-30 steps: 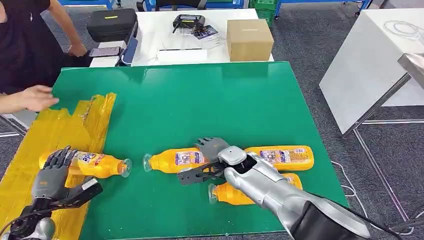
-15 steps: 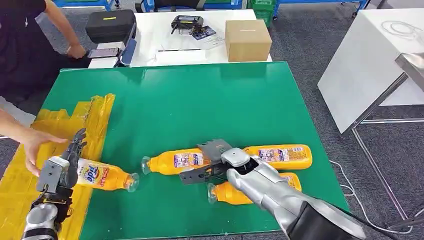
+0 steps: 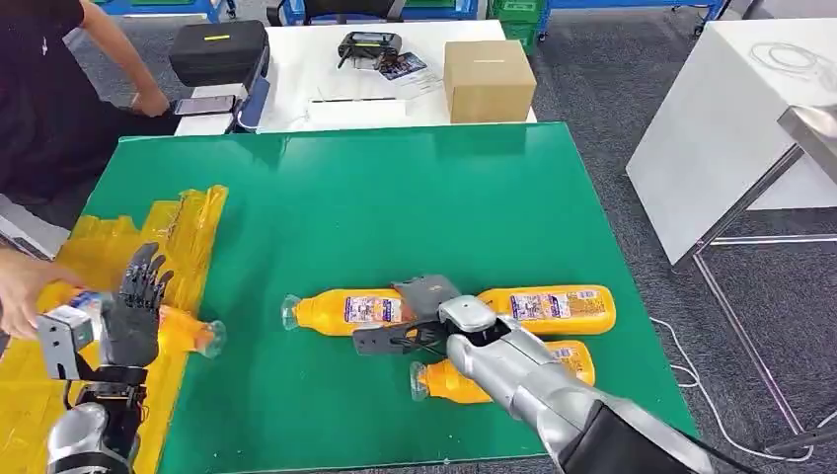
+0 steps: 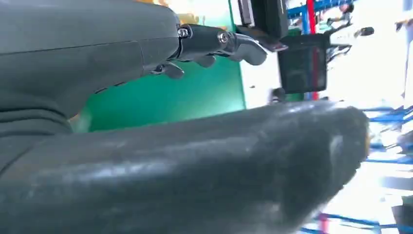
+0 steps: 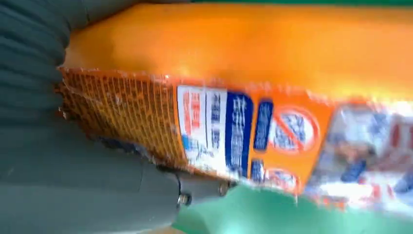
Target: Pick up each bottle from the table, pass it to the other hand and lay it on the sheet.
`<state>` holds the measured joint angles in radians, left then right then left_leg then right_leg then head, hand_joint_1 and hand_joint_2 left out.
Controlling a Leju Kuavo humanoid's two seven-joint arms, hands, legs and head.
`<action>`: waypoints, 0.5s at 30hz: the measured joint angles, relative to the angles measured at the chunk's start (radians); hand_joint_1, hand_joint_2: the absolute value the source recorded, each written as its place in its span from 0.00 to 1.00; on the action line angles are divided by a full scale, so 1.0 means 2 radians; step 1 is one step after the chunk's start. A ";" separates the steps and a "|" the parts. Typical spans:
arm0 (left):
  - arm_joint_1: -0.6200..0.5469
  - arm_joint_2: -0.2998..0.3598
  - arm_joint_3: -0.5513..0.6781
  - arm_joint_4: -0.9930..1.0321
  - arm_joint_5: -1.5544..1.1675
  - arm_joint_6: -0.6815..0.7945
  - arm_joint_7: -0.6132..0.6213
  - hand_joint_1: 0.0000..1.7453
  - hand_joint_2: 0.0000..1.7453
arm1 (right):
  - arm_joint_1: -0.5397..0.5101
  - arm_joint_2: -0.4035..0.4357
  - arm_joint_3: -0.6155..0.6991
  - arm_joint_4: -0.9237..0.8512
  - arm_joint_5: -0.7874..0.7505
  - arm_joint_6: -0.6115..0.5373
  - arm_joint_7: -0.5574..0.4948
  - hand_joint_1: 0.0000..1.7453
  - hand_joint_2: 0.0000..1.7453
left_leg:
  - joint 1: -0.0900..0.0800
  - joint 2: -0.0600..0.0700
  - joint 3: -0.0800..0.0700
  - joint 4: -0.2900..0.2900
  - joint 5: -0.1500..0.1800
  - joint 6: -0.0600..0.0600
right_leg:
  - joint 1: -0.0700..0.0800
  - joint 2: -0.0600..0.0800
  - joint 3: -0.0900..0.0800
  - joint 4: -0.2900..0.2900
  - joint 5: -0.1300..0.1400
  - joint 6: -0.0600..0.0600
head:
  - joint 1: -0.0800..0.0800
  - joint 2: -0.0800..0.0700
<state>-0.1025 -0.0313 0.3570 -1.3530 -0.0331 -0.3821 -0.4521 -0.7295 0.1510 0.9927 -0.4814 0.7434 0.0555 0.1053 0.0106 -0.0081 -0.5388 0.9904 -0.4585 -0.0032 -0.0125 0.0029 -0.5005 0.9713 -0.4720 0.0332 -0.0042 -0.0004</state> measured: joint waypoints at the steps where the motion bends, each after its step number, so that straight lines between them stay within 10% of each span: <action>1: 0.005 -0.004 0.003 -0.008 0.025 -0.009 0.005 0.00 1.00 | 0.005 0.002 -0.012 -0.001 -0.011 -0.029 -0.004 1.00 1.00 | 0.000 0.000 0.000 0.000 0.000 0.000 | 0.000 0.000 0.000 0.000 0.001 -0.001 | 0.000 0.000; 6: 0.049 -0.033 0.011 -0.076 0.092 -0.029 0.031 0.00 1.00 | 0.082 0.012 -0.102 -0.091 -0.028 -0.141 -0.048 1.00 1.00 | 0.000 0.000 -0.004 0.000 0.000 0.000 | 0.000 0.000 -0.004 0.000 0.001 -0.001 | 0.000 0.000; 15: 0.099 -0.081 -0.036 -0.160 0.100 -0.023 0.030 0.00 1.00 | 0.198 0.027 -0.163 -0.316 -0.029 -0.143 -0.096 1.00 1.00 | 0.000 0.000 -0.010 0.000 0.000 0.000 | 0.000 0.000 -0.010 0.000 0.000 -0.001 | 0.000 0.000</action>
<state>0.0945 -0.1927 0.2853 -1.6736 0.1671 -0.4280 -0.3929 -0.3338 0.2052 0.6672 -1.1144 0.6848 -0.2296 -0.0870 0.0105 -0.0086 -0.5597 0.9908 -0.4585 -0.0032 -0.0125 0.0033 -0.5211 0.9715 -0.4711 0.0316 -0.0042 -0.0004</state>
